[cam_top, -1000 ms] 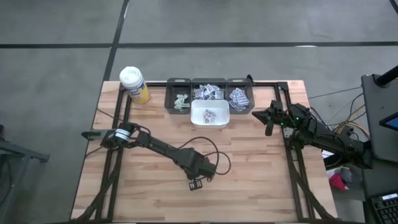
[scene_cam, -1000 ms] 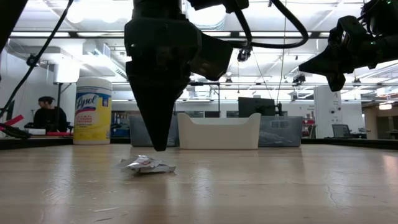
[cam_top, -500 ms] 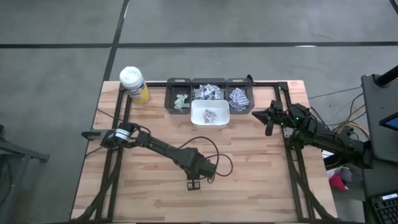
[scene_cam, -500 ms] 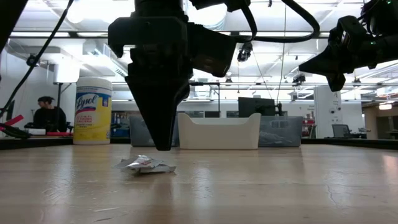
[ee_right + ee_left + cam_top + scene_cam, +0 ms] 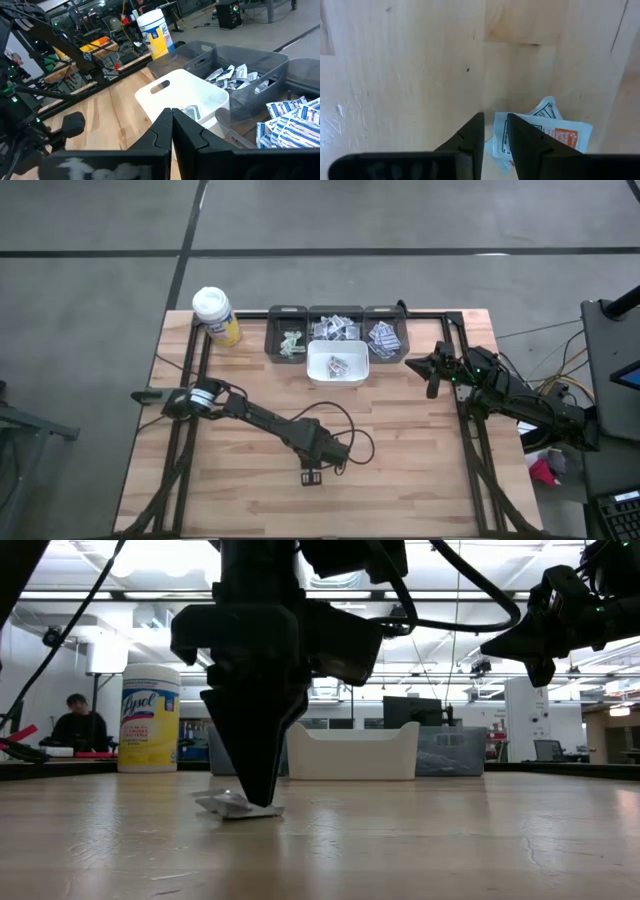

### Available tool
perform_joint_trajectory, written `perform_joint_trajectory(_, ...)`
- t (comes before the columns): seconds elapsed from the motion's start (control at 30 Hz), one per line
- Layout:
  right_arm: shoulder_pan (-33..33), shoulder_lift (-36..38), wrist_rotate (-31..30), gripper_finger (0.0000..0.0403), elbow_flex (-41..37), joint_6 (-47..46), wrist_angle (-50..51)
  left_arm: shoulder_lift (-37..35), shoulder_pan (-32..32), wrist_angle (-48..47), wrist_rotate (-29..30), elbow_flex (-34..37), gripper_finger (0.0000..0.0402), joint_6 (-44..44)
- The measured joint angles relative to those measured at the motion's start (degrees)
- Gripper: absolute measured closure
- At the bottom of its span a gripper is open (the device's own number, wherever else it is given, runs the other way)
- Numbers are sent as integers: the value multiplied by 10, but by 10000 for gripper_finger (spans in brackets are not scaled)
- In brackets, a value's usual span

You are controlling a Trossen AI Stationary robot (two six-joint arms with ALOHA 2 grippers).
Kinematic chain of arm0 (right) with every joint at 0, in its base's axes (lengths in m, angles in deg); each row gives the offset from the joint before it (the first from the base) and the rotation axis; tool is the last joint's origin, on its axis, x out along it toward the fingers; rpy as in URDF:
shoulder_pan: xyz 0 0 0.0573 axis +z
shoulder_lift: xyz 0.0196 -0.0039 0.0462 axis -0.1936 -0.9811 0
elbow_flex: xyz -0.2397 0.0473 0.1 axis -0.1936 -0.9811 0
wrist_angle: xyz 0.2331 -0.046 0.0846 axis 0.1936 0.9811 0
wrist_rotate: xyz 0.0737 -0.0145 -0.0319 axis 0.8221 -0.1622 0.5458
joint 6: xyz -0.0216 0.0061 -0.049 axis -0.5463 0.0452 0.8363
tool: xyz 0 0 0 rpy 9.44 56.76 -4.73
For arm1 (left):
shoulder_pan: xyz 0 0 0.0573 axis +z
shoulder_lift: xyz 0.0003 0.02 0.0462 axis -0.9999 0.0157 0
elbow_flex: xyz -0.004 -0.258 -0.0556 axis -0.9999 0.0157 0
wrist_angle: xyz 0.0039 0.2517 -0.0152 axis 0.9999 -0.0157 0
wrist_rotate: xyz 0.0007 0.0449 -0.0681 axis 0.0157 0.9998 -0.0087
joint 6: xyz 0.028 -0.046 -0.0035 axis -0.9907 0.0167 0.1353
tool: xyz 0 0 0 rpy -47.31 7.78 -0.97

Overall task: Pick & Place First Aid Supplies
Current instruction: Put the top ointment pack into the white bin

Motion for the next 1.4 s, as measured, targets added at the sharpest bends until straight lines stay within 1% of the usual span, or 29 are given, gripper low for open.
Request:
perform_joint_trajectory(0.2, 0, 0, 0, 394, 0, 0, 0, 5, 0, 5, -4, 10, 317, -2)
perform_joint_trajectory(0.3, 0, 0, 0, 394, 0, 0, 0, 5, 0, 7, -8, 17, 325, -1)
perform_joint_trajectory(0.4, 0, 0, 0, 394, 0, 0, 0, 5, 0, 8, -10, 18, 347, -1)
perform_joint_trajectory(0.5, 0, 0, 0, 394, 0, 0, 0, 6, 2, 13, -9, 18, 384, -1)
perform_joint_trajectory(0.57, 0, 0, 0, 394, 0, 0, 0, 6, 3, 13, -10, 19, 396, 0)
perform_joint_trajectory(1.03, 0, 0, 0, 394, 0, 0, 0, -25, 16, -2, -30, 23, 401, 10)
perform_joint_trajectory(1.1, 0, 0, 0, 394, 0, 0, 0, -26, 17, -3, -25, 22, 401, 16)
perform_joint_trajectory(1.23, 0, 0, 0, 394, 0, 0, 0, -27, 27, -3, 7, 22, 401, 47)
perform_joint_trajectory(1.4, 0, 0, 0, 394, 0, 0, 0, -32, 40, -4, 17, 22, 402, 79)
